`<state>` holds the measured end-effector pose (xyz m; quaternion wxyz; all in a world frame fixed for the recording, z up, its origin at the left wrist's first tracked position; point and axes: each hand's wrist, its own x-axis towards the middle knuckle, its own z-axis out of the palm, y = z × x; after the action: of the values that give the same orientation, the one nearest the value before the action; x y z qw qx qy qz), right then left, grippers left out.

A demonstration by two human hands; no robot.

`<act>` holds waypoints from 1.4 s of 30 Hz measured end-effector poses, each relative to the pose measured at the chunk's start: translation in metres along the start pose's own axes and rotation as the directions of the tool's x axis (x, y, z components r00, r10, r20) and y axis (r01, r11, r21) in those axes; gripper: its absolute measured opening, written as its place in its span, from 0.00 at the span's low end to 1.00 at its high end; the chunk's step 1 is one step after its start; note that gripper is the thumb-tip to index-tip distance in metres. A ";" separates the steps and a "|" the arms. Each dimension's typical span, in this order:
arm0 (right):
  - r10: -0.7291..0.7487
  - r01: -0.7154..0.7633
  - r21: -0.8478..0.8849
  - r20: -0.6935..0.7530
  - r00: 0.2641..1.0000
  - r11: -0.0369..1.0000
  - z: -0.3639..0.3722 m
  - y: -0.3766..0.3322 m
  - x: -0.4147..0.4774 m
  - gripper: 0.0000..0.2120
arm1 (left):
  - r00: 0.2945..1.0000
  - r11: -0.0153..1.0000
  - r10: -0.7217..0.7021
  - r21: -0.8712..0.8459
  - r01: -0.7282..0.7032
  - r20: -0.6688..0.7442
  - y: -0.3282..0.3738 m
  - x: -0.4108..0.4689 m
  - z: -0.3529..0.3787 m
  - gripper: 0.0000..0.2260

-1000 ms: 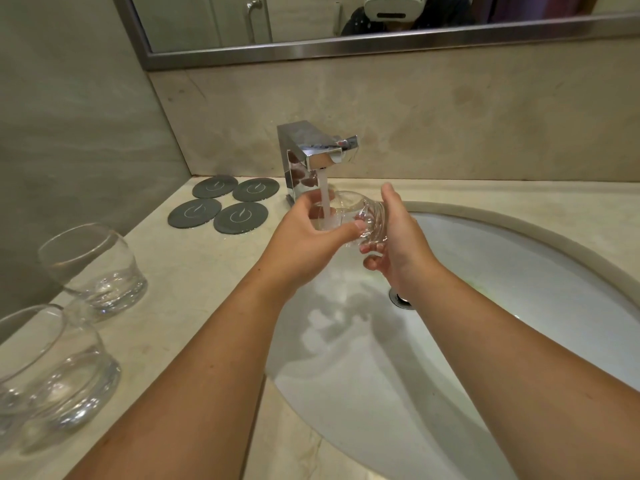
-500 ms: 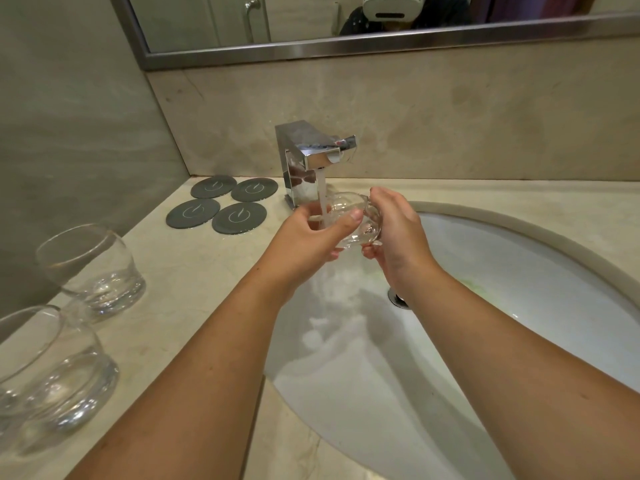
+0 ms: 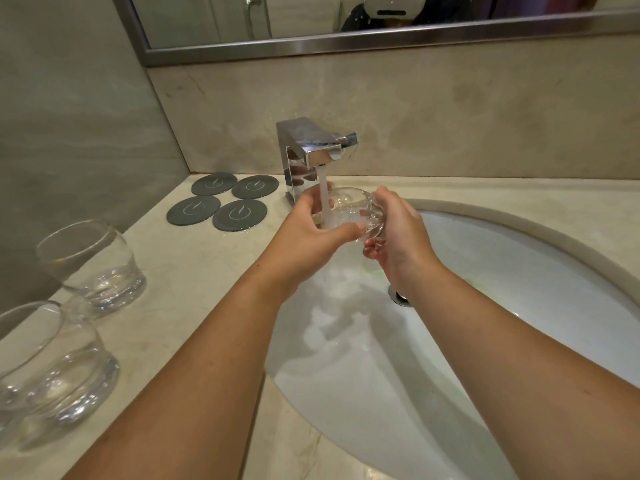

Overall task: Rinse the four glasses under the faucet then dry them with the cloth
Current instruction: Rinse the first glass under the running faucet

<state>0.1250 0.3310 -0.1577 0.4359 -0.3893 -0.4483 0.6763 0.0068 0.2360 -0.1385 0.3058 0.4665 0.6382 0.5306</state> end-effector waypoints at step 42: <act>-0.003 0.003 0.006 0.032 0.999 1.000 0.000 0.000 -0.001 0.15 | 1.000 0.999 0.008 0.031 -0.009 0.015 0.001 0.000 0.000 0.36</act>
<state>0.1258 0.3299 -0.1574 0.4310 -0.3766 -0.4537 0.6830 0.0070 0.2359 -0.1374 0.3011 0.4779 0.6422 0.5183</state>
